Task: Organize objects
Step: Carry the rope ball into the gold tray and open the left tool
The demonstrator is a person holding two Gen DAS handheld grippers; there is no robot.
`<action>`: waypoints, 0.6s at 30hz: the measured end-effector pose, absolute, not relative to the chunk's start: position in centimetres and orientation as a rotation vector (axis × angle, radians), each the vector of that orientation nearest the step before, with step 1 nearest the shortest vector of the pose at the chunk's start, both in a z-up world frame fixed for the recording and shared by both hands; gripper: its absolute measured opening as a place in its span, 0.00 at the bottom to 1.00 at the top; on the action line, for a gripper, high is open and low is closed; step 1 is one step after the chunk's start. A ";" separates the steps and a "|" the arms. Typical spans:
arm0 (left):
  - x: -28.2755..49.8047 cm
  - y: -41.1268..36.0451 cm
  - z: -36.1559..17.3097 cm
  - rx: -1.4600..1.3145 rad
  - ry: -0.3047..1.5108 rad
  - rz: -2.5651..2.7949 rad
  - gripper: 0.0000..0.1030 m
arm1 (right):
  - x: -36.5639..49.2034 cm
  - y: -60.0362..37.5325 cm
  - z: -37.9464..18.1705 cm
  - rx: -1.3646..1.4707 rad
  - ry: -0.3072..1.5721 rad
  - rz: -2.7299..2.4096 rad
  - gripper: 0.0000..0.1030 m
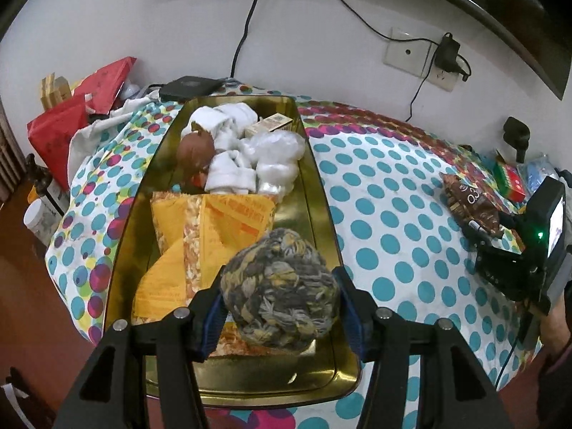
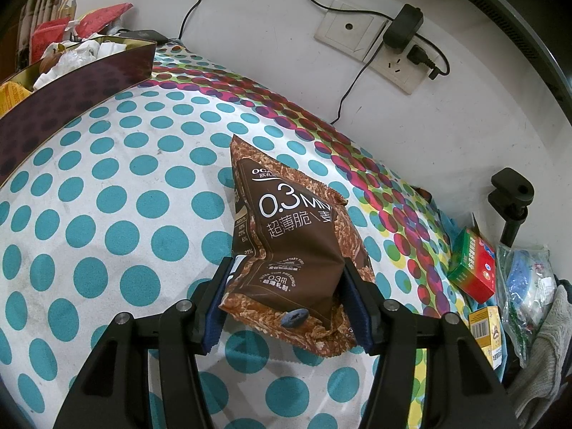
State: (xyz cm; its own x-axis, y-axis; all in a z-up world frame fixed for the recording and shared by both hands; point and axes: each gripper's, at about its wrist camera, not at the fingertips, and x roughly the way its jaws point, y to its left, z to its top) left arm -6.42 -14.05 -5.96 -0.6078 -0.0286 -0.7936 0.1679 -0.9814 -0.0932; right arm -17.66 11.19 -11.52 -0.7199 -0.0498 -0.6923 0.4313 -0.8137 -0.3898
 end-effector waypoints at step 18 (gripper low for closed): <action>-6.2 -14.1 -6.2 1.364 0.282 -2.697 0.57 | -17.7 11.2 -11.5 1.010 0.792 -2.566 0.54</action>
State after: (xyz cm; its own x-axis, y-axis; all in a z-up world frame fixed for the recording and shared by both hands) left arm -6.25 -14.06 -6.15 -0.5914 -0.0111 -0.8063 0.1776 -0.9771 -0.1168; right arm -17.67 11.19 -11.49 -0.7198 -0.0499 -0.6924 0.4317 -0.8133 -0.3901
